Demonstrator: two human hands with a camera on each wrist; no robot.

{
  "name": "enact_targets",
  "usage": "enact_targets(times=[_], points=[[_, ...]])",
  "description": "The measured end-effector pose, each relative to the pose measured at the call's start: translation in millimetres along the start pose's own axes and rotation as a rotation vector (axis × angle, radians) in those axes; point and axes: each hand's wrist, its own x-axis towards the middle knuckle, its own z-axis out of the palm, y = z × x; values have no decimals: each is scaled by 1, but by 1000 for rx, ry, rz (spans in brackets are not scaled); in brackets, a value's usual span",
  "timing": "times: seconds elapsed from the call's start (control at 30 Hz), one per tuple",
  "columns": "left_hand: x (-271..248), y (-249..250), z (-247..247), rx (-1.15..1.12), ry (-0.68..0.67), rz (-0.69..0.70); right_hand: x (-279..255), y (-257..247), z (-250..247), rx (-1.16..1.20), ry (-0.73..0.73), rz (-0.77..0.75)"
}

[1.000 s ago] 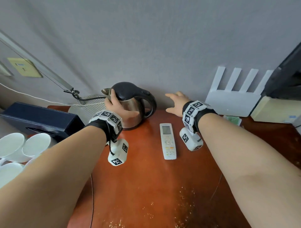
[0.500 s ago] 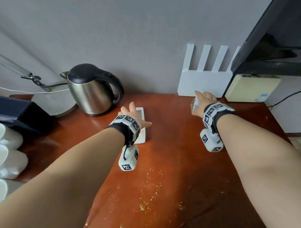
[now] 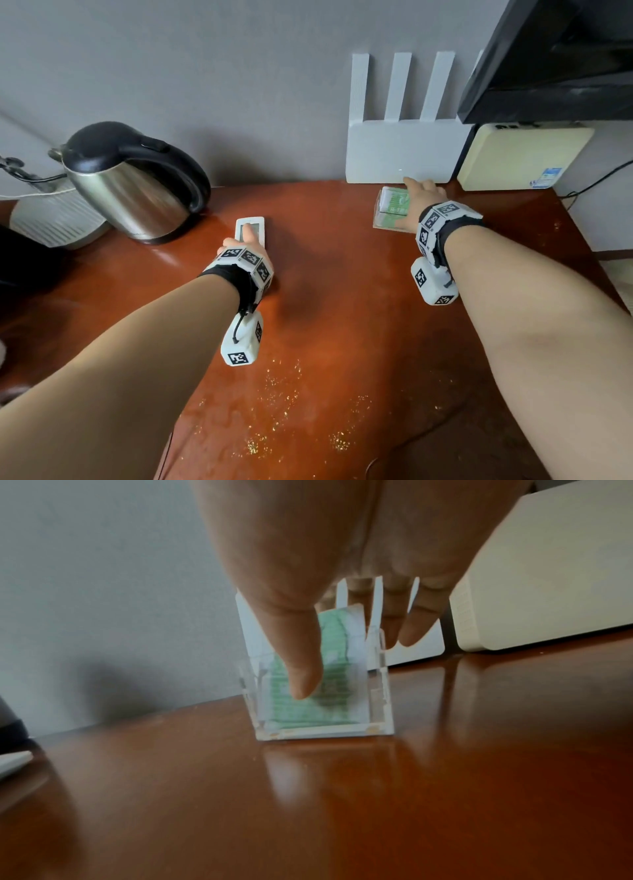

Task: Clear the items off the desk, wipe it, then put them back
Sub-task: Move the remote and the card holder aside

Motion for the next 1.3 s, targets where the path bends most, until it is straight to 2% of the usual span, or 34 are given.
enact_targets(times=[0.17,0.37,0.57,0.73,0.87,0.97,1.07,1.3], points=[[-1,-3,-6,6,-52,21,-6,-5,1,-7,-34,-7],[-10,-32,-19,-20,-31,65,-26,-42,-6,-6,-90,-159],[-7,-110,-32,-60,13,-9,-56,-122,-6,-22,-142,-366],[-8,-195,-29,-51,37,-84,-87,-200,17,-54,-229,-513],[-3,-236,-23,-86,42,-184,-108,-259,37,-60,-259,-597],[6,-257,-21,-115,6,-177,-116,-299,55,-61,-229,-606],[16,-269,-21,-144,1,-144,-120,-330,73,-7,-144,-542],[34,-276,-29,-72,-46,-62,-124,-366,104,90,-61,-458]])
